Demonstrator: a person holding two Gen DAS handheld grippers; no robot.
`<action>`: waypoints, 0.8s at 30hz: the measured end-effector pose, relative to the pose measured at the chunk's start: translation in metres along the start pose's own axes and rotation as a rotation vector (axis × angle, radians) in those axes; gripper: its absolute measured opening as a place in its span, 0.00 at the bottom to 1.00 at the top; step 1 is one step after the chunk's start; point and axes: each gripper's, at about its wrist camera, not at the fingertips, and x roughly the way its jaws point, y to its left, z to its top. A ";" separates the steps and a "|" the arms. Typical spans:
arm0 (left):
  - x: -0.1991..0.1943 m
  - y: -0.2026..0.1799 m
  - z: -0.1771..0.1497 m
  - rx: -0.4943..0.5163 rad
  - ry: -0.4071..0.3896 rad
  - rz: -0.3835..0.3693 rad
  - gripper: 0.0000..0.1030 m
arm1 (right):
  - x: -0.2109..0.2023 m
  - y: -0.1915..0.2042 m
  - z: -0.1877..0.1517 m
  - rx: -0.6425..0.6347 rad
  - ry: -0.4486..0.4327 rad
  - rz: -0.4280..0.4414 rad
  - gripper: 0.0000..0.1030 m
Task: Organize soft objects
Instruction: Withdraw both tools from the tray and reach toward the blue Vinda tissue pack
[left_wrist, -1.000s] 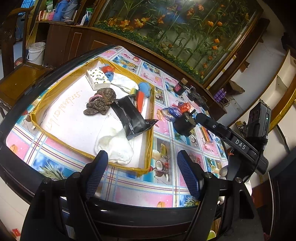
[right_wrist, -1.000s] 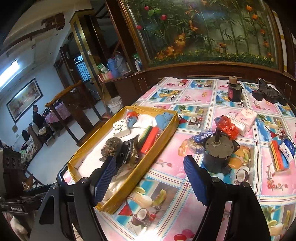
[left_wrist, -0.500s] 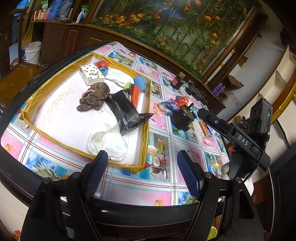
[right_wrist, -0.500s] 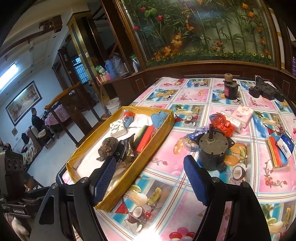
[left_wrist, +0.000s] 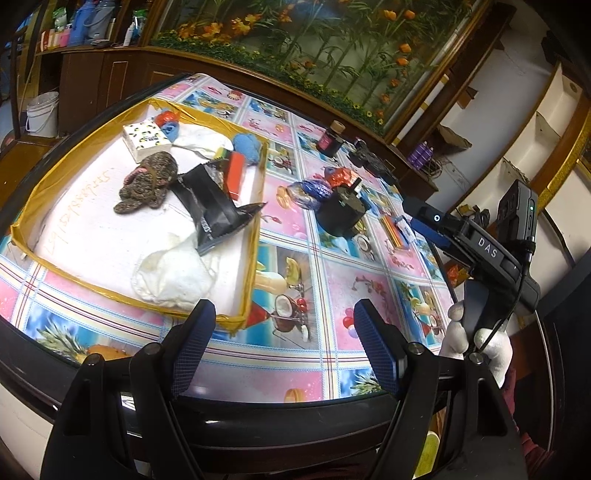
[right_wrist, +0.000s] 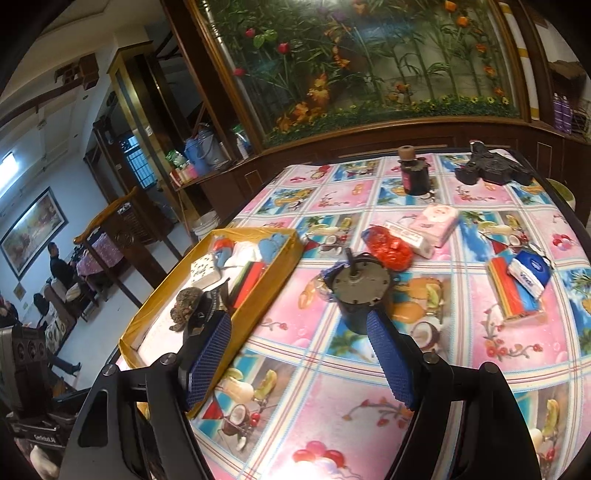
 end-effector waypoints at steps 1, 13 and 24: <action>0.001 -0.002 -0.001 0.007 0.003 -0.001 0.75 | -0.003 -0.004 0.000 0.008 -0.004 -0.005 0.74; 0.011 -0.022 -0.004 0.078 0.030 -0.010 0.75 | -0.044 -0.050 -0.008 0.086 -0.036 -0.066 0.75; 0.054 -0.047 -0.004 0.153 0.124 -0.008 0.75 | -0.060 -0.091 -0.005 0.142 -0.069 -0.082 0.78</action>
